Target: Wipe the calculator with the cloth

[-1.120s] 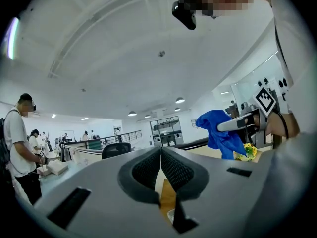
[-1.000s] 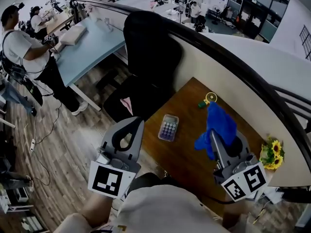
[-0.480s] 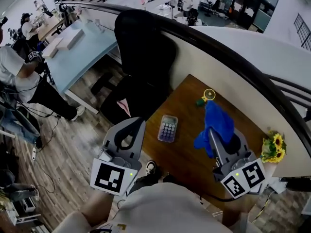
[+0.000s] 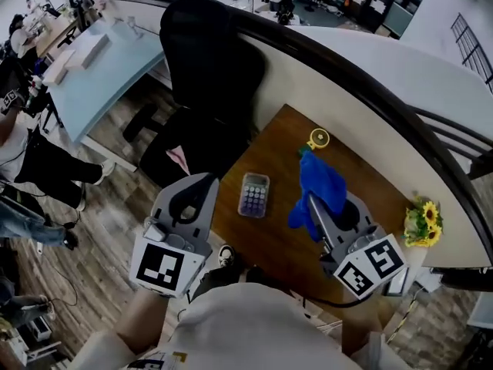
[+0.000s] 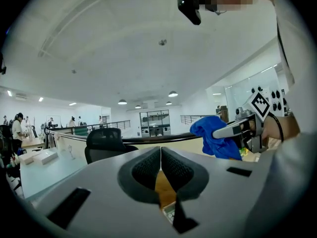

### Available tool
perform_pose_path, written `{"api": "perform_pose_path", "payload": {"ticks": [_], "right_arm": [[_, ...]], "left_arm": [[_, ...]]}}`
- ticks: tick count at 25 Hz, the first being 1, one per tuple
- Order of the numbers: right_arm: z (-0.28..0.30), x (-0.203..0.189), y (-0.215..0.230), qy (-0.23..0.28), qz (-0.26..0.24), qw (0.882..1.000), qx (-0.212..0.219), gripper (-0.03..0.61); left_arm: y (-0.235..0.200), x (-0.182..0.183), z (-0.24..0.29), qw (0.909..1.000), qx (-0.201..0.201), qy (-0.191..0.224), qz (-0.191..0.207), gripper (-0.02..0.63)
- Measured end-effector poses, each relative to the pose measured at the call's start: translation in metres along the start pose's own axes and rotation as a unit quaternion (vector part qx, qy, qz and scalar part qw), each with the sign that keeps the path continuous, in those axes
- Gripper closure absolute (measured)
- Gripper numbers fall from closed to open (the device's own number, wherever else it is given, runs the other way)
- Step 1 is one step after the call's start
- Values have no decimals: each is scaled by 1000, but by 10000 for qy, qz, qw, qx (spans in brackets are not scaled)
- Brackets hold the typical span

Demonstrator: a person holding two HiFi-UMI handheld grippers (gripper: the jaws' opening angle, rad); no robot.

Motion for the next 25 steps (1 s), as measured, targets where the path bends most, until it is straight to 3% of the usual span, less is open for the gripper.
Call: {"api": "perform_pose_path", "payload": {"ticks": [6,14,19,25], "right_arm": [[51,-29,4,-470,146,9983,320,485],[114,-106,37,-1389,-166,9897,298,483],[146,-158,52,-1727,285,9841,303,483],[176,-211,70,-2102,471,9764,182,483]], "left_arm": [[-15,-40,34,9989,-159,-342,-265,604],[-19,-120,87,9954,-265,-790,-463,604],[-19,-170,107,9917,-364,-1084,-583,604],[-10,-232,128,9818,-642,-1610,-781,604]]}}
Point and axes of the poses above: the fingertips, and each gripper's own axes: z forward along the fingers, y to its right, x out of its top, the point moved 4 cm from there along -z, backward along the fingers
